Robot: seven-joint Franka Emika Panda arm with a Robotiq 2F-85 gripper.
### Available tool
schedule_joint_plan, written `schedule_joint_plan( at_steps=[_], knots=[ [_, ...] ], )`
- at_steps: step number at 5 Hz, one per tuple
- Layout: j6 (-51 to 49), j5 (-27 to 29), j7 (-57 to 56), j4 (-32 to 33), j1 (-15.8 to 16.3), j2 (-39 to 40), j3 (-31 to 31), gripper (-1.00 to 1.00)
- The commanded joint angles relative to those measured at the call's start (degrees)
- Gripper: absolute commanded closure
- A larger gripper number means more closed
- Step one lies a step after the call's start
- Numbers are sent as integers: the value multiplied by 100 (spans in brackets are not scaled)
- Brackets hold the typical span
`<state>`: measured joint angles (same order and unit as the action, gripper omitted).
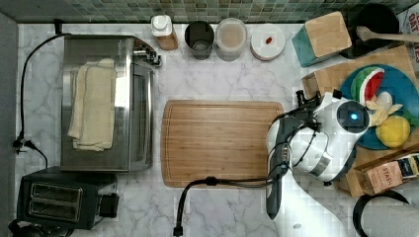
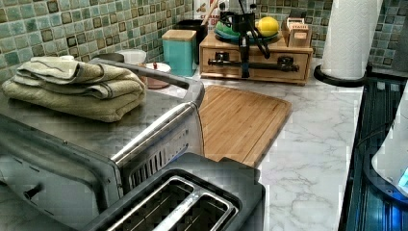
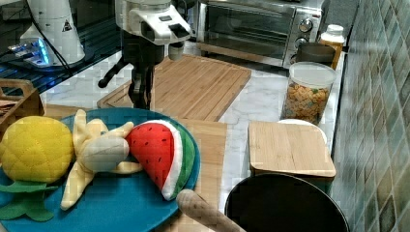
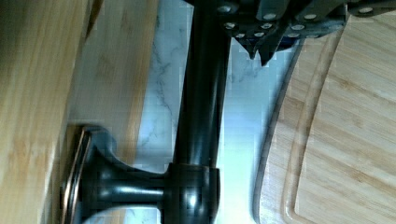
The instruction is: Close the drawer.
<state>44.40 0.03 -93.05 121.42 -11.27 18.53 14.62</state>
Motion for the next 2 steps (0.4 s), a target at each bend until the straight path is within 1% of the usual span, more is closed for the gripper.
schedule_joint_plan(
  at_steps=[1, 2],
  knots=[
    [1065, -476, 399, -977, -442, -97, 681, 100],
    [1066, -473, 397, -977, -438, -96, 687, 100]
  ],
)
